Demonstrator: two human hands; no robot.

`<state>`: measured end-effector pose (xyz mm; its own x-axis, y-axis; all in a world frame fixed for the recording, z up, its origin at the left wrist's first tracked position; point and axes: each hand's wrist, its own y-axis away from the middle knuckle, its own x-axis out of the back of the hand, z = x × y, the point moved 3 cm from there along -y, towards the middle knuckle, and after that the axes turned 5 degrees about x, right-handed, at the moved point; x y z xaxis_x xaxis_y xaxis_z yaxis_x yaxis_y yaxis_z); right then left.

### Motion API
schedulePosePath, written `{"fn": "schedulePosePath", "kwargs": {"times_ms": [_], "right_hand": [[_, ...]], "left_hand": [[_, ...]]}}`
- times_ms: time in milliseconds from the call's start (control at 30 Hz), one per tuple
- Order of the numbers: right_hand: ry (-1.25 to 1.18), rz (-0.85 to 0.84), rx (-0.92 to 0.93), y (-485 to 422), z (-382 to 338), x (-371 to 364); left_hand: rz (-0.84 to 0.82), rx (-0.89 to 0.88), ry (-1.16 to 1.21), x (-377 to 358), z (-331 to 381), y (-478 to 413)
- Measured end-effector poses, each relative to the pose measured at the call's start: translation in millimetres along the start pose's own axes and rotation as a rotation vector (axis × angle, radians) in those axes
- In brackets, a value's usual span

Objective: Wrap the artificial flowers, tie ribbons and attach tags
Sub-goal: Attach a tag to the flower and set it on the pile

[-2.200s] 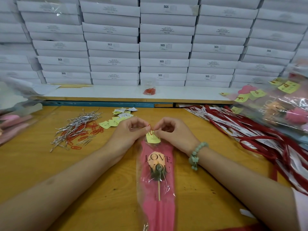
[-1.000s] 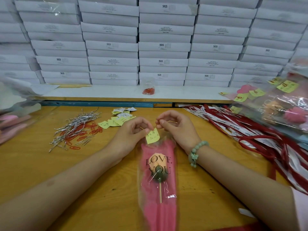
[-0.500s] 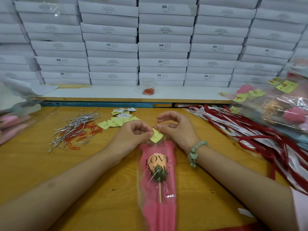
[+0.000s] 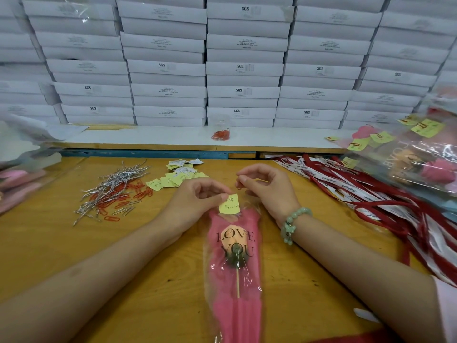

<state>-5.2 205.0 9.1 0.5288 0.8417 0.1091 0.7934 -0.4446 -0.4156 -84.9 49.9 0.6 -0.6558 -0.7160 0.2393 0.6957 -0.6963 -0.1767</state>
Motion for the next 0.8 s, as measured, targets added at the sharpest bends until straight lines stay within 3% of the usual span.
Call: {"fn": "schedulePosePath", "kwargs": {"times_ms": [800], "right_hand": [[0.055, -0.144, 0.033, 1.5, -1.5, -7.9]], "left_hand": [[0.051, 0.008, 0.013, 1.9, -2.7, -1.2]]}}
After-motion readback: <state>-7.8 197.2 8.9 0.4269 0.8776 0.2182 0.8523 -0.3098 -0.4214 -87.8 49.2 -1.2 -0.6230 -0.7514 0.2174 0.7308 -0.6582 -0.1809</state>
